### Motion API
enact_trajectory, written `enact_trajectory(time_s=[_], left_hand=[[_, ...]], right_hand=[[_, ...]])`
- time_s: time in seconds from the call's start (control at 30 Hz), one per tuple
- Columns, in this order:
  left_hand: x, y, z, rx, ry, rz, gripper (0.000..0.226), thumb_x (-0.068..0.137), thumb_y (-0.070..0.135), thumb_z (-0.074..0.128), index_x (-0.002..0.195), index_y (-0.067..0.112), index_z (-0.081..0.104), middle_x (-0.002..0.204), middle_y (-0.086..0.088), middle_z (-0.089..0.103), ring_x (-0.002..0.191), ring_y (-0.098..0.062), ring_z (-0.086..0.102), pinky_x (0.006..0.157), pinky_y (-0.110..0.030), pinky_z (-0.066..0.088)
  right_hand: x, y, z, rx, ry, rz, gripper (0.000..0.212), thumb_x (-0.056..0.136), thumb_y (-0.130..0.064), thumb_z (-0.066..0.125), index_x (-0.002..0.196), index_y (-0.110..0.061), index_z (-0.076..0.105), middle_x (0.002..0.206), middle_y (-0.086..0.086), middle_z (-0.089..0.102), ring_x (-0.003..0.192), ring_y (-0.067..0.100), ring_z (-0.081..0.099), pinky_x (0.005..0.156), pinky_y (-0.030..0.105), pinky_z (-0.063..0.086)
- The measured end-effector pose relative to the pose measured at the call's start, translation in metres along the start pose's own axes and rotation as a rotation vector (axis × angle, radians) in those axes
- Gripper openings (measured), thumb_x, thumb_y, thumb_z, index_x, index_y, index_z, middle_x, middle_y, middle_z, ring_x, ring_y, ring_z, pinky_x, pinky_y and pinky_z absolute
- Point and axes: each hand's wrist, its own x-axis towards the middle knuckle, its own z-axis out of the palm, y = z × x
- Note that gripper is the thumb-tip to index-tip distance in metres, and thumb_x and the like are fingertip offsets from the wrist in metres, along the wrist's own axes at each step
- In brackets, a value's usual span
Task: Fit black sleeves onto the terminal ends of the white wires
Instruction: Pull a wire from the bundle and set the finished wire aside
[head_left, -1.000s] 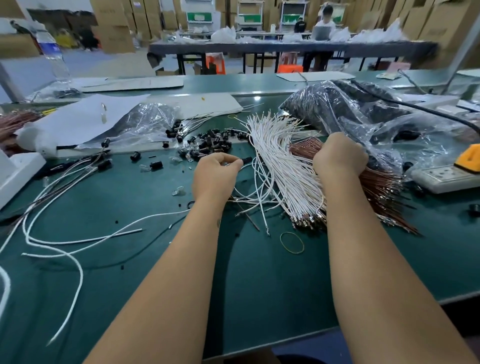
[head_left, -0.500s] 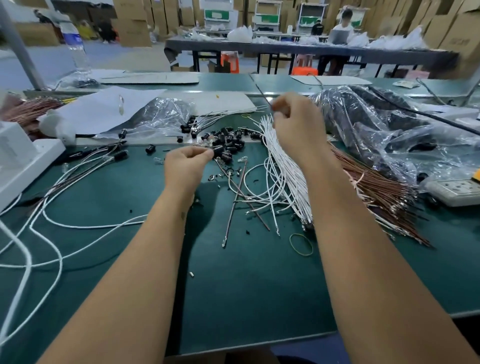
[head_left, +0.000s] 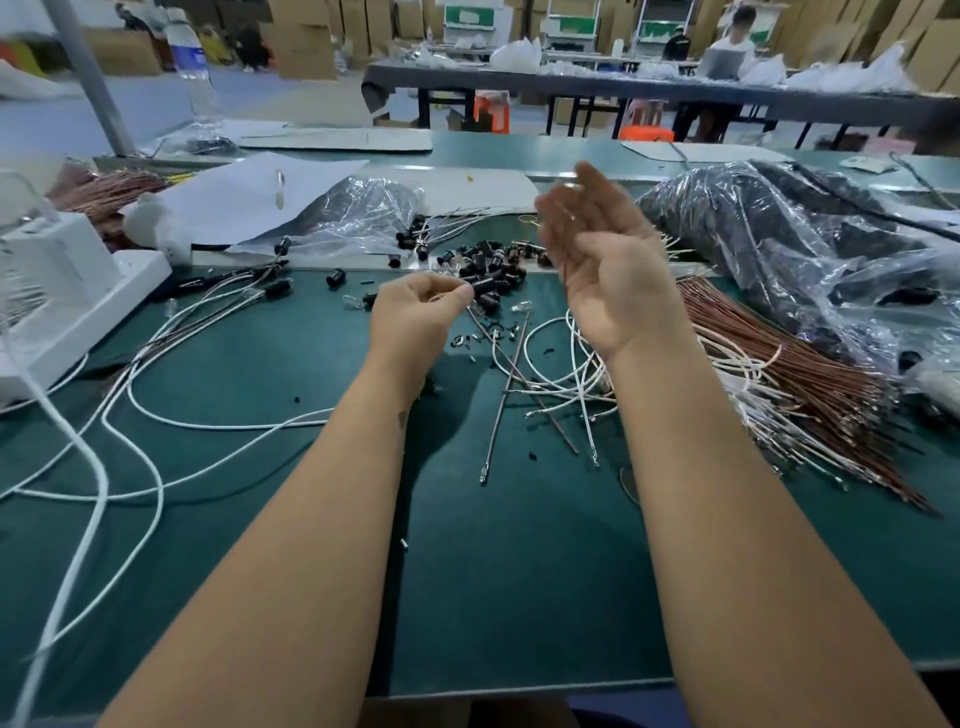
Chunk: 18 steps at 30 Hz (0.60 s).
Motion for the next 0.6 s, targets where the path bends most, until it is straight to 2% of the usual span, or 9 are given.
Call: enact_trajectory(time_s=[0.1, 0.17, 0.23, 0.3, 0.37, 0.47, 0.53, 0.6], left_hand=[[0.0, -0.001, 0.0, 0.019, -0.003, -0.008, 0.007, 0.085, 0.021, 0.071, 0.078, 0.022, 0.069, 0.067, 0.01, 0.062, 0.057, 0.002, 0.053, 0.056, -0.008, 0.045], [0.001, 0.0, 0.0, 0.044, -0.015, -0.004, 0.007, 0.085, 0.023, 0.071, 0.078, 0.022, 0.069, 0.069, 0.008, 0.063, 0.058, 0.001, 0.054, 0.057, -0.011, 0.045], [0.001, 0.0, 0.0, 0.076, -0.011, -0.002, 0.007, 0.085, 0.024, 0.071, 0.078, 0.024, 0.069, 0.076, 0.005, 0.066, 0.069, -0.005, 0.058, 0.066, -0.016, 0.048], [0.001, 0.0, 0.001, 0.082, -0.01, -0.003, 0.007, 0.085, 0.024, 0.071, 0.078, 0.024, 0.069, 0.082, -0.001, 0.069, 0.075, -0.01, 0.06, 0.073, -0.02, 0.05], [0.0, -0.001, 0.001, 0.082, -0.013, -0.006, 0.006, 0.085, 0.024, 0.071, 0.079, 0.023, 0.069, 0.086, -0.003, 0.07, 0.078, -0.011, 0.06, 0.074, -0.019, 0.05], [0.001, -0.001, 0.003, 0.079, -0.015, -0.006, 0.006, 0.085, 0.024, 0.071, 0.079, 0.024, 0.069, 0.084, 0.0, 0.069, 0.077, -0.009, 0.061, 0.073, -0.018, 0.05], [0.0, 0.0, 0.003, 0.079, -0.019, -0.003, 0.007, 0.085, 0.024, 0.071, 0.079, 0.024, 0.068, 0.084, 0.001, 0.069, 0.078, -0.009, 0.061, 0.074, -0.018, 0.05], [0.001, 0.0, 0.003, 0.075, -0.027, -0.005, 0.007, 0.085, 0.023, 0.07, 0.079, 0.024, 0.068, 0.084, 0.001, 0.069, 0.079, -0.01, 0.062, 0.075, -0.019, 0.051]], right_hand=[[0.004, -0.005, -0.001, -0.094, 0.099, -0.197, 0.042, 0.089, 0.02, 0.04, 0.112, -0.007, 0.062, 0.096, 0.008, 0.069, 0.094, 0.018, 0.067, 0.089, 0.029, 0.053], [0.006, -0.002, -0.005, -0.374, 0.237, -0.293, 0.039, 0.087, 0.02, 0.047, 0.114, -0.004, 0.063, 0.095, 0.007, 0.069, 0.091, 0.015, 0.068, 0.091, 0.029, 0.054], [0.007, 0.006, -0.013, -0.725, 0.356, -0.348, 0.034, 0.087, 0.014, 0.056, 0.114, -0.005, 0.065, 0.093, 0.002, 0.07, 0.087, 0.008, 0.068, 0.086, 0.024, 0.055], [0.007, 0.015, -0.021, -0.963, 0.412, -0.389, 0.028, 0.089, 0.004, 0.06, 0.112, -0.009, 0.068, 0.093, -0.002, 0.071, 0.085, 0.005, 0.067, 0.082, 0.019, 0.054], [0.009, 0.021, -0.026, -0.996, 0.465, -0.392, 0.023, 0.092, -0.003, 0.06, 0.111, -0.012, 0.07, 0.096, -0.001, 0.072, 0.087, 0.005, 0.067, 0.083, 0.021, 0.055], [0.013, 0.02, -0.031, -0.844, 0.523, -0.347, 0.022, 0.095, -0.004, 0.055, 0.104, -0.017, 0.071, 0.091, 0.001, 0.072, 0.083, 0.008, 0.069, 0.081, 0.027, 0.058], [0.012, 0.016, -0.031, -0.788, 0.478, -0.3, 0.022, 0.096, -0.005, 0.055, 0.1, -0.02, 0.071, 0.086, 0.0, 0.072, 0.081, 0.009, 0.069, 0.081, 0.028, 0.058], [0.009, 0.013, -0.026, -0.755, 0.332, -0.214, 0.021, 0.095, -0.005, 0.056, 0.101, -0.017, 0.071, 0.086, 0.001, 0.072, 0.079, 0.008, 0.068, 0.082, 0.028, 0.057]])
